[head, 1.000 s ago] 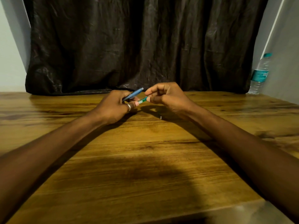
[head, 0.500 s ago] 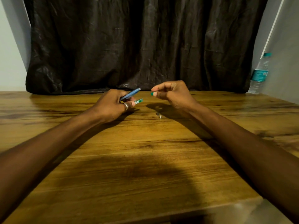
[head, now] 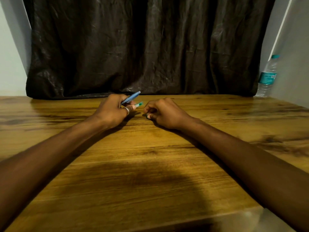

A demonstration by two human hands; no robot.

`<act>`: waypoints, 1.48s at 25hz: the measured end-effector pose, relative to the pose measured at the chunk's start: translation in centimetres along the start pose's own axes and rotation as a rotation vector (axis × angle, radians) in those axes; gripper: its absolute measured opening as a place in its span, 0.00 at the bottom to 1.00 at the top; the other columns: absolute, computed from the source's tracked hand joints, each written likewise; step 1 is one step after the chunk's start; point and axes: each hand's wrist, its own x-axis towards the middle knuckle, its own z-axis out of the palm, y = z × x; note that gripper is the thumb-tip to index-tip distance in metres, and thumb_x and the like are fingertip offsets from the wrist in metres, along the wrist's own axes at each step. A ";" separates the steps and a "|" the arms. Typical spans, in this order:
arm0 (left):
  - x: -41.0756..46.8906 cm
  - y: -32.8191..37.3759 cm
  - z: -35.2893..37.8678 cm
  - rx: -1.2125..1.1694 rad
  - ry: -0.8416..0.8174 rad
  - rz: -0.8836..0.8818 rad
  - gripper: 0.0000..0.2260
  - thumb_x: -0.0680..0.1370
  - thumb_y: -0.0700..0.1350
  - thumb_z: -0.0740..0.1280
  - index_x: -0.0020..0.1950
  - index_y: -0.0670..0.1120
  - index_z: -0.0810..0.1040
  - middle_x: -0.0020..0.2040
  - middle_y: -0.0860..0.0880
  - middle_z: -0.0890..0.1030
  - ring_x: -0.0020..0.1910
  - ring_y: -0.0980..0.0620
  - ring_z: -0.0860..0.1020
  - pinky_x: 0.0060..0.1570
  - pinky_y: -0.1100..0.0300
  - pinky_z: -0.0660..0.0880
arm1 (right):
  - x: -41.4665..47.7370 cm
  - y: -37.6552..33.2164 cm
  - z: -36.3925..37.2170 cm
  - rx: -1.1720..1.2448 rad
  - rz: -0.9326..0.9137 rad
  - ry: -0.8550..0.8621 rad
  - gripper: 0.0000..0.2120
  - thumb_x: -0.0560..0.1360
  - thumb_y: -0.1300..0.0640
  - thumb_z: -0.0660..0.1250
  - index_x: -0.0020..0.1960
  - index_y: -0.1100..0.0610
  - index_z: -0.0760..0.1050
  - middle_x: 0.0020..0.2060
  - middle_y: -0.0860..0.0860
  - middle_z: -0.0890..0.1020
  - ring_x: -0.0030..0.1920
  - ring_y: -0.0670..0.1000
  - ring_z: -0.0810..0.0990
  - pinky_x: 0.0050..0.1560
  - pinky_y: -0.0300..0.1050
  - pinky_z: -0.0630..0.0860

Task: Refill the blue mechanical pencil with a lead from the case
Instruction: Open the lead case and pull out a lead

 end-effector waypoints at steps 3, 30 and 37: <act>0.2 -0.2 -0.3 0.009 0.010 0.007 0.06 0.79 0.46 0.71 0.54 0.48 0.83 0.46 0.48 0.84 0.47 0.50 0.82 0.40 0.60 0.74 | 0.1 0.0 0.1 -0.004 0.001 -0.020 0.12 0.74 0.59 0.72 0.55 0.49 0.81 0.47 0.47 0.86 0.48 0.44 0.83 0.53 0.48 0.80; -0.3 1.1 -0.5 -0.342 -0.112 -0.040 0.06 0.79 0.47 0.70 0.54 0.49 0.84 0.48 0.46 0.86 0.51 0.47 0.83 0.59 0.49 0.78 | -0.1 -1.9 -2.0 1.016 0.383 0.133 0.07 0.76 0.72 0.68 0.53 0.66 0.80 0.40 0.58 0.83 0.39 0.48 0.82 0.44 0.36 0.81; -0.1 1.2 -0.5 -0.380 0.019 -0.068 0.07 0.78 0.45 0.72 0.56 0.49 0.83 0.46 0.51 0.83 0.44 0.58 0.79 0.41 0.68 0.74 | -0.1 -2.7 -1.5 1.341 0.523 0.105 0.07 0.76 0.75 0.64 0.48 0.67 0.78 0.41 0.59 0.81 0.37 0.49 0.83 0.39 0.35 0.83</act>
